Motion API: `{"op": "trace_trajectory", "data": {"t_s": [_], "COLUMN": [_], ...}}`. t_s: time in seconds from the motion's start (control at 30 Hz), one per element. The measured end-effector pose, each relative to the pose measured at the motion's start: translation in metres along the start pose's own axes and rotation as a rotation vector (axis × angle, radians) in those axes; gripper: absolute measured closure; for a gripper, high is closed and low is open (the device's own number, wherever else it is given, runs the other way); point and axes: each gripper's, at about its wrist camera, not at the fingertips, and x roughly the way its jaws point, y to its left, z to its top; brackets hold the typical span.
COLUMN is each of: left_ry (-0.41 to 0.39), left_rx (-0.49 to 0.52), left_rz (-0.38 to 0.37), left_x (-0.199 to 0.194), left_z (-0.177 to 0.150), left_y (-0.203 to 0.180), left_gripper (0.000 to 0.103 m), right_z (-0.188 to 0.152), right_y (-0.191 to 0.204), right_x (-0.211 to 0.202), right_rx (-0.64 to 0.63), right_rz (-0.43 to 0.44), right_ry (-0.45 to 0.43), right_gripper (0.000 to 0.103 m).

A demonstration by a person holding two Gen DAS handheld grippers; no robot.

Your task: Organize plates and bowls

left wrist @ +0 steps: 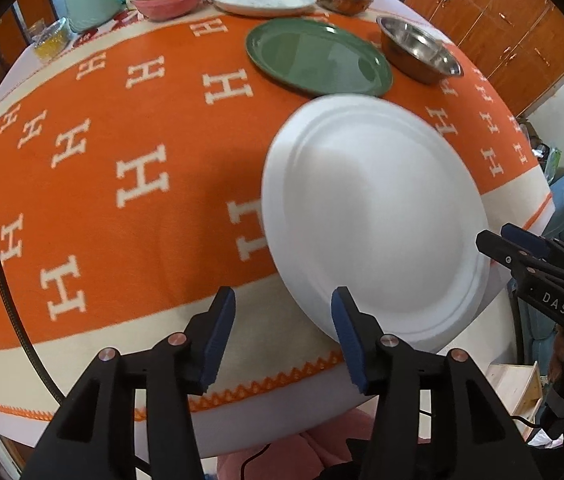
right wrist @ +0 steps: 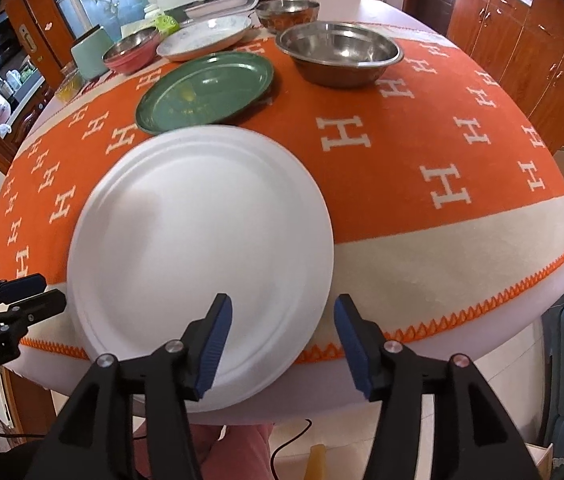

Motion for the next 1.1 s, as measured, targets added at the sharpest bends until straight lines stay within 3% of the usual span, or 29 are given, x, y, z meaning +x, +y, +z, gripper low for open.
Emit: {"op": "trace_trajectory", "data": {"t_s": [0.47,0.63,0.9,1.1], "left_ry": [-0.108,-0.107,-0.149,-0.1], "left_rx": [0.072,0.064,0.066,0.022], "left_rz": [-0.008,-0.051,-0.061,-0.055], "left_x": [-0.071,-0.094,-0.124,-0.121], "left_z": [0.051,0.084,0.145,0.188], "left_y": [0.026,0.039,0.056,0.072], "left_gripper": [0.041,0.039,0.038,0.038], "right_z": [0.062,0.093,0.152,0.189], "right_y": [0.033,0.045,0.064,0.07], "right_x": [-0.045,-0.058,-0.09,-0.101], "right_rx": [0.03,0.052,0.053,0.06], "right_rz": [0.041,0.058,0.051,0.036], "right_ry": [-0.148,-0.185,-0.274,-0.311], "right_gripper": [0.039,0.039,0.039,0.032]}}
